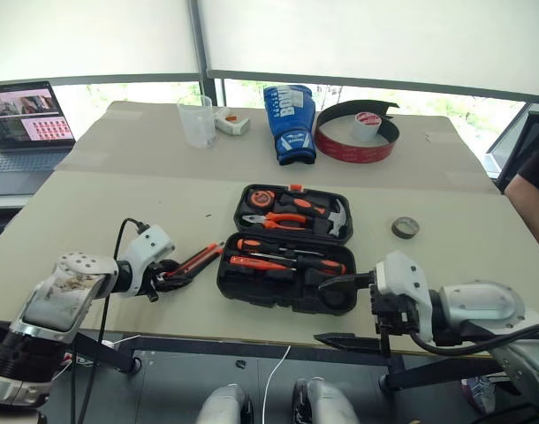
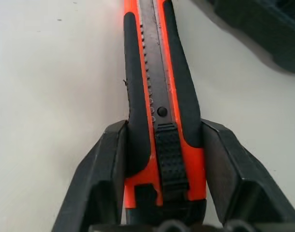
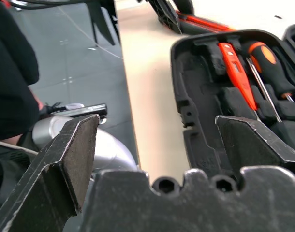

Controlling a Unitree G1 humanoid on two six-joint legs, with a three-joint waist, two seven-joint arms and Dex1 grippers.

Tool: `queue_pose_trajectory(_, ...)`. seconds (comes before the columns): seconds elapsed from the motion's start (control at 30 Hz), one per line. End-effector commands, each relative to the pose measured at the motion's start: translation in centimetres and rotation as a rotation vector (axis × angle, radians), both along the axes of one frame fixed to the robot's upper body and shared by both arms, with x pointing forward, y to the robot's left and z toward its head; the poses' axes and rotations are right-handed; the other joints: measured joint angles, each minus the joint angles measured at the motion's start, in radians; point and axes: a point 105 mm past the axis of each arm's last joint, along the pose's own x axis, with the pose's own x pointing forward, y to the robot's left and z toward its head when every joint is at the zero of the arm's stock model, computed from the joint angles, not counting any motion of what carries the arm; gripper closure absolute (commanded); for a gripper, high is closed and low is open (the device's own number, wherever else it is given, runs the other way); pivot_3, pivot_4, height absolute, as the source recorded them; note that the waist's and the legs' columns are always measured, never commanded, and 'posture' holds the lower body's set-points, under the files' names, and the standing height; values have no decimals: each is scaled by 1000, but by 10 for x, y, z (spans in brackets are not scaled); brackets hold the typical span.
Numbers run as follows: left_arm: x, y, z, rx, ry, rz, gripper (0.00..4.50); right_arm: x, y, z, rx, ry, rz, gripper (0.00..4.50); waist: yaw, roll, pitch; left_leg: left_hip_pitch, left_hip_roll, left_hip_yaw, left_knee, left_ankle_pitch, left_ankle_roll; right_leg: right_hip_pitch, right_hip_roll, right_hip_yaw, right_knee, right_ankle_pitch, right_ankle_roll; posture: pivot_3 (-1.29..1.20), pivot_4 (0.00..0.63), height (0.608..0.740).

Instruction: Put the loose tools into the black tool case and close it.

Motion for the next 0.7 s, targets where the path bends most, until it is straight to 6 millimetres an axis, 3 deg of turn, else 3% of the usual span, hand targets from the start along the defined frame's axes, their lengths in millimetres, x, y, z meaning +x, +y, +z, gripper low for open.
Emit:
queue_pose_trajectory(0.03, 15, 26, 28, -56, -104, 91, 2733, 2, 0, 15, 34, -77, -22, 0, -2, -1, 1, -1, 0, 0, 0, 0, 0, -1, 0, 0, 0, 0, 0, 0, 150, 727)
queue_pose_trajectory(0.17, 16, 15, 80, -117, -256, -147, 2733, 1, -1, 19, 59, -68, -38, 0, -2, -4, 2, -5, 1, -1, 0, 1, -1, -4, 1, -2, 0, 0, 0, 0, 150, 727)
queue_pose_trajectory(0.3, 2, -13, 100, -126, -188, -413, 2733, 0, -5, 18, 33, -78, -50, 0, 6, -4, 3, -8, 0, -2, 1, 0, 1, -3, -1, -8, -3, 0, -1, 0, 150, 727)
queue_pose_trajectory(0.47, -4, -61, 81, 0, -118, -742, 2733, 1, -9, 17, 22, -73, -75, 0, 4, -4, 3, -7, -3, -1, 1, 0, 3, -1, -2, -8, -4, -1, 1, 0, 150, 727)
queue_pose_trajectory(0.7, 0, -105, 52, 84, -39, -989, 2733, -1, -14, 15, 17, -66, -113, 0, 0, -6, 3, -7, -1, -1, 3, 1, 3, 0, 5, -6, -4, -2, 2, 0, 150, 727)
